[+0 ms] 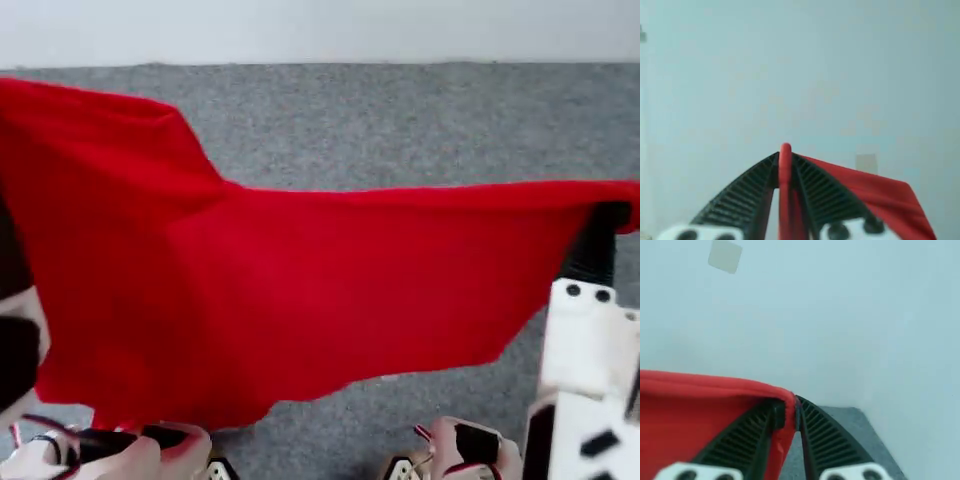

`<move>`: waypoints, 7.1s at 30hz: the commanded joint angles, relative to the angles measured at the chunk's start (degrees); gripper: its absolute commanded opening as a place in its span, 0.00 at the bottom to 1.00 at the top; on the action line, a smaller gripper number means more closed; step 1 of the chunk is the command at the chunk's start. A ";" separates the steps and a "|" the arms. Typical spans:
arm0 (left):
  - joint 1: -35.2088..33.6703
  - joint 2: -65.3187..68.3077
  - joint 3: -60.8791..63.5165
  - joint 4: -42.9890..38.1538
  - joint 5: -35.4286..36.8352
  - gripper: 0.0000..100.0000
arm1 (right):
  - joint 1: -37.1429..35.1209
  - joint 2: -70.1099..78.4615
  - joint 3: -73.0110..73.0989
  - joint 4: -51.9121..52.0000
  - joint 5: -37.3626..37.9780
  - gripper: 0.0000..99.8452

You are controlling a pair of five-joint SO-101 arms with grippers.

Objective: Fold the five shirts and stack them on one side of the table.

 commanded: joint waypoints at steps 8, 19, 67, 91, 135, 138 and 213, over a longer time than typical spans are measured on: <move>-0.18 0.62 6.37 0.35 0.44 0.02 | 0.57 0.13 11.60 2.33 0.18 0.01; -0.62 0.97 18.42 -0.09 0.35 0.02 | 0.48 0.13 19.34 2.24 0.18 0.01; 2.37 1.05 40.57 -14.33 -5.45 0.02 | -2.77 12.26 31.65 -13.58 0.09 0.01; -10.55 46.24 37.23 -41.67 -5.36 0.02 | -7.25 62.37 24.35 -55.60 -3.96 0.01; -2.46 72.97 11.82 0.79 3.25 0.13 | -12.09 72.48 -5.10 2.15 -3.87 0.01; -2.46 76.40 11.82 -1.14 3.25 0.13 | -12.18 72.48 -3.78 2.15 -3.87 0.01; -1.41 96.00 -12.09 -5.89 3.25 0.01 | -12.26 71.87 0.09 1.98 -4.31 0.01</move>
